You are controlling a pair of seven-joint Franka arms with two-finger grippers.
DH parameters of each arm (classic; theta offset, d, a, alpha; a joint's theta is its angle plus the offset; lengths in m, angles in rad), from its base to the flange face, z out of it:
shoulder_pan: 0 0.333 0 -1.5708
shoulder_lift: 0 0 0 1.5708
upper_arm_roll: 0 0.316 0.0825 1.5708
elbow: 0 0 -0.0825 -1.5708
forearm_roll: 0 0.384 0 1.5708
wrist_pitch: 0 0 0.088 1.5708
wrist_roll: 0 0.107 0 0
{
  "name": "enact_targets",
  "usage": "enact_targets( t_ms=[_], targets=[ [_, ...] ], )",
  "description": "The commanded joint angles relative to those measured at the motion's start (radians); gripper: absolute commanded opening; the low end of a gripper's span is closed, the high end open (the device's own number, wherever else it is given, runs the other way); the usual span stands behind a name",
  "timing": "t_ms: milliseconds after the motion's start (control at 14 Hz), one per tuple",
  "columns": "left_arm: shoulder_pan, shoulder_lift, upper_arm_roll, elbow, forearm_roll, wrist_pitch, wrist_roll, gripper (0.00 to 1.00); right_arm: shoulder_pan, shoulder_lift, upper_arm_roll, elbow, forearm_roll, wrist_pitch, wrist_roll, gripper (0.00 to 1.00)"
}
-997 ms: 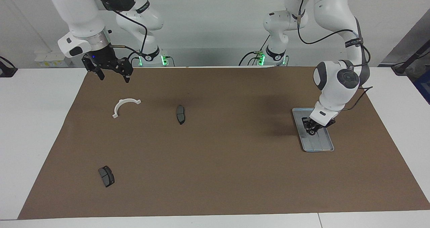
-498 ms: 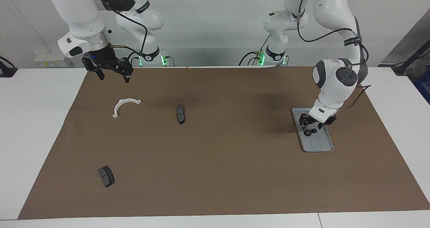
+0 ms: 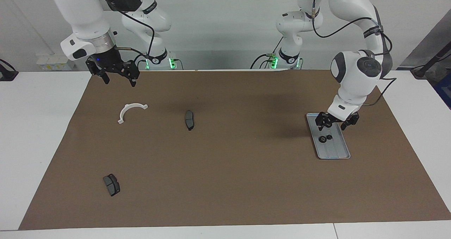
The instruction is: Pick bearing gear from pile to tray
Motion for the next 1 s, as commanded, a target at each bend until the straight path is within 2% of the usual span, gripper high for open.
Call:
enact_targets(
  t_ms=[0, 214, 498, 926],
  targets=[
    [-0.009, -0.026, 0.006, 0.127, -0.082, -0.176, 0.010, 1.00, -0.004, -0.024, 0.000, -0.031, 0.025, 0.028, -0.018, 1.00],
    [-0.002, -0.090, 0.011, 0.204, -0.091, -0.315, 0.010, 1.00, -0.004, -0.024, 0.000, -0.031, 0.025, 0.028, -0.018, 1.00],
    [0.000, -0.153, 0.017, 0.250, -0.082, -0.430, 0.010, 1.00, -0.004, -0.024, 0.000, -0.031, 0.025, 0.028, -0.018, 1.00],
    [-0.002, -0.182, 0.017, 0.276, -0.087, -0.466, 0.009, 1.00, -0.004, -0.024, 0.000, -0.031, 0.025, 0.028, -0.018, 1.00]
  ],
)
